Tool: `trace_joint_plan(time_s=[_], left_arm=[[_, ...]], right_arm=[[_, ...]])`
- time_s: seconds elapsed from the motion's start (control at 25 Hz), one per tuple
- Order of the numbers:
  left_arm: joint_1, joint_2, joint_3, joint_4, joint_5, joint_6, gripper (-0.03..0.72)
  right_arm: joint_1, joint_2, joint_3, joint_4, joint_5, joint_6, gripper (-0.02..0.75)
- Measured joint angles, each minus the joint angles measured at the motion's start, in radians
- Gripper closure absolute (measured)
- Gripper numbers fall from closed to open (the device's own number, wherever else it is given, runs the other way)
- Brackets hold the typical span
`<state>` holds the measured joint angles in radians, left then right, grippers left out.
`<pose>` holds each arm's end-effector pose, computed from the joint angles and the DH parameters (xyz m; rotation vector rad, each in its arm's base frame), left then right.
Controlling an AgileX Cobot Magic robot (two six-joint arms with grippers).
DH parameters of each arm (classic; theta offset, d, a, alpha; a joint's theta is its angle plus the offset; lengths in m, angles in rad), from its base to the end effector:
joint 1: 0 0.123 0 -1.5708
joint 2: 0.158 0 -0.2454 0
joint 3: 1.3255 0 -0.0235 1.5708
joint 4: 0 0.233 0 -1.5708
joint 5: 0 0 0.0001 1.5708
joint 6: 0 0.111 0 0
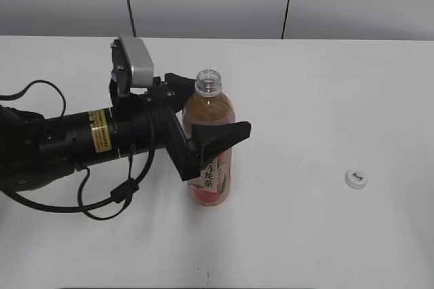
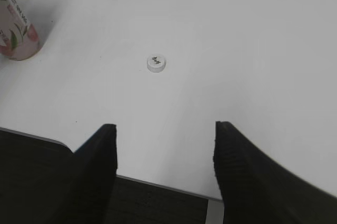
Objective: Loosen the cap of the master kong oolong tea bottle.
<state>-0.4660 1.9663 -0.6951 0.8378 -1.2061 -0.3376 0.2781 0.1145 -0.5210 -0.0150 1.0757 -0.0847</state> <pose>0.2494 -0.2117 0.1143 0.9834 1.4598 -0.9625 0.0488 0.0124 0.2591 -0.3886 2.1187 0.0938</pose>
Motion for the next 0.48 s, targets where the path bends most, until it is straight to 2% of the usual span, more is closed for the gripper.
trace_joint_plan(time_s=[0.48], left_arm=[[0.0,-0.118,0.0,0.01,-0.001,-0.051,0.097]], right_arm=[[0.0,0.0,0.008,0.0,0.009,-0.003,0.292]])
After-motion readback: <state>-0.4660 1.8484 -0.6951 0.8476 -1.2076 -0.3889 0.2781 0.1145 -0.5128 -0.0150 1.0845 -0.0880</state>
